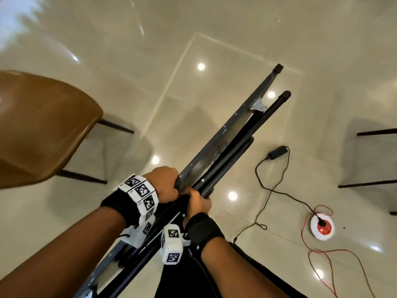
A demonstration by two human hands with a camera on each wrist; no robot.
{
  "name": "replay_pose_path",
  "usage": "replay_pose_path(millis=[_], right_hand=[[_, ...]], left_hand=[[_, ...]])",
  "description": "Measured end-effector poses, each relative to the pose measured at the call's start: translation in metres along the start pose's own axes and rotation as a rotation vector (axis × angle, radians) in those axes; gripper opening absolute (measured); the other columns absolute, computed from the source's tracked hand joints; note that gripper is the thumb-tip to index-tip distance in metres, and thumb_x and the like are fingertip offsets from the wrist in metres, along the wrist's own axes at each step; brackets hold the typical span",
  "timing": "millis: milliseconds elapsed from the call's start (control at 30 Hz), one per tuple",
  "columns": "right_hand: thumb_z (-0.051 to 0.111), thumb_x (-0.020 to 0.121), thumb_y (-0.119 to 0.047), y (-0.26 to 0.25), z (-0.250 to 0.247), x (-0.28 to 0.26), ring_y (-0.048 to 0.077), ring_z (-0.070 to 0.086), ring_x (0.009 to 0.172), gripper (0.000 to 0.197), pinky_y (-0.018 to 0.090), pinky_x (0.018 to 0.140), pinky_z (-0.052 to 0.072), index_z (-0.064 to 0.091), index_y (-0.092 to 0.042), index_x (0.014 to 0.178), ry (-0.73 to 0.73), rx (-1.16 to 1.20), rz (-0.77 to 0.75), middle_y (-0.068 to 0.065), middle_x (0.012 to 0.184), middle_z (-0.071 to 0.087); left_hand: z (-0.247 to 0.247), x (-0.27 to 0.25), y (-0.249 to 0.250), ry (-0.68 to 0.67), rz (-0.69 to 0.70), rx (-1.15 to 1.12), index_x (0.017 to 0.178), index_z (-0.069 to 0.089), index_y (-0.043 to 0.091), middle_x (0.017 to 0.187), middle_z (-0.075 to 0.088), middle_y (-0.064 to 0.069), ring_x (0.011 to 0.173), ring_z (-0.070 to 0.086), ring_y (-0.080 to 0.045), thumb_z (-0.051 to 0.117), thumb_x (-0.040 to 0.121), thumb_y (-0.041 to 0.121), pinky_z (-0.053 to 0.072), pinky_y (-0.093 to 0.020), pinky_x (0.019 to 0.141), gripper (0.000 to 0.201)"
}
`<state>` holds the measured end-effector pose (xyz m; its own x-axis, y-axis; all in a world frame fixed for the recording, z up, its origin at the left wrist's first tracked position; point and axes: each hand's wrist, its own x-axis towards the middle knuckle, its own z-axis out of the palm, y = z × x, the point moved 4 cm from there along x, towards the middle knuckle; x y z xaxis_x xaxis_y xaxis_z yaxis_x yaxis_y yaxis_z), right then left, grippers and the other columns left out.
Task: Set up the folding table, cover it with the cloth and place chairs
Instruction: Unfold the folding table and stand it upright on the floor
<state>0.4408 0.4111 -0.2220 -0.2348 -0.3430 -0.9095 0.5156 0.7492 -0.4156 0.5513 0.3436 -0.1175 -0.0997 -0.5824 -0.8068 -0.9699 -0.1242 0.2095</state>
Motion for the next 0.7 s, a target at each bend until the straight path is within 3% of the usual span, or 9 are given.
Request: replay_pose_path(millis=[133,233,333,433,533,633,700], right_hand=[[0.074,0.033,-0.012,-0.072,0.046,0.033,0.037,0.074,0.076,0.073,0.051,0.071,0.063,0.068,-0.004,0.105,0.038,0.049,-0.014,0.016,0.087,0.076],[0.073,0.044,-0.006,-0.136,0.080,0.051,0.036,0.073,0.076,0.060,0.048,0.071,0.062,0.070,-0.003,0.103,0.065,0.123,-0.020,0.017,0.089,0.076],[0.073,0.048,-0.004,-0.185,0.105,0.075,0.034,0.070,0.069,0.056,0.047,0.067,0.060,0.069,0.000,0.104,0.076,0.195,-0.009,0.019,0.086,0.074],[0.076,0.057,-0.001,-0.233,0.125,0.100,0.032,0.069,0.069,0.044,0.040,0.064,0.059,0.068,-0.004,0.100,0.133,0.248,0.003,0.019,0.087,0.072],[0.076,0.060,0.000,-0.282,0.143,0.132,0.034,0.070,0.075,0.053,0.039,0.064,0.059,0.064,-0.005,0.111,0.140,0.342,-0.011,0.022,0.098,0.072],[0.066,0.076,0.015,-0.328,0.158,0.167,0.027,0.062,0.067,0.038,0.031,0.058,0.050,0.057,-0.020,0.087,0.163,0.386,-0.020,0.014,0.083,0.066],[0.064,0.078,0.018,-0.353,0.164,0.176,0.022,0.058,0.058,0.032,0.028,0.051,0.049,0.056,-0.013,0.080,0.163,0.431,-0.012,0.010,0.074,0.060]], left_hand=[[-0.076,0.061,0.027,0.028,0.095,0.099,0.093,0.059,0.010,0.093,0.063,-0.011,0.092,0.065,-0.031,0.063,0.084,0.025,0.050,-0.031,0.070,0.017],[-0.137,0.109,0.052,0.021,0.145,0.153,0.084,0.053,0.012,0.085,0.058,-0.009,0.090,0.065,-0.032,0.064,0.084,0.024,0.048,-0.032,0.069,0.016],[-0.181,0.152,0.076,-0.001,0.180,0.193,0.077,0.049,0.014,0.089,0.061,-0.011,0.082,0.061,-0.029,0.063,0.086,0.022,0.044,-0.030,0.067,0.019],[-0.221,0.195,0.105,-0.009,0.217,0.263,0.088,0.056,0.011,0.093,0.063,-0.012,0.091,0.065,-0.031,0.063,0.087,0.021,0.042,-0.029,0.068,0.013],[-0.260,0.241,0.136,-0.027,0.234,0.336,0.088,0.051,0.013,0.102,0.065,-0.012,0.094,0.064,-0.030,0.062,0.088,0.022,0.042,-0.030,0.068,0.015],[-0.294,0.291,0.167,-0.038,0.269,0.441,0.091,0.052,0.013,0.103,0.063,-0.013,0.095,0.063,-0.031,0.062,0.089,0.022,0.041,-0.030,0.068,0.013],[-0.307,0.309,0.177,-0.065,0.272,0.464,0.096,0.055,0.012,0.100,0.061,-0.013,0.097,0.064,-0.032,0.061,0.089,0.022,0.041,-0.030,0.069,0.013]])
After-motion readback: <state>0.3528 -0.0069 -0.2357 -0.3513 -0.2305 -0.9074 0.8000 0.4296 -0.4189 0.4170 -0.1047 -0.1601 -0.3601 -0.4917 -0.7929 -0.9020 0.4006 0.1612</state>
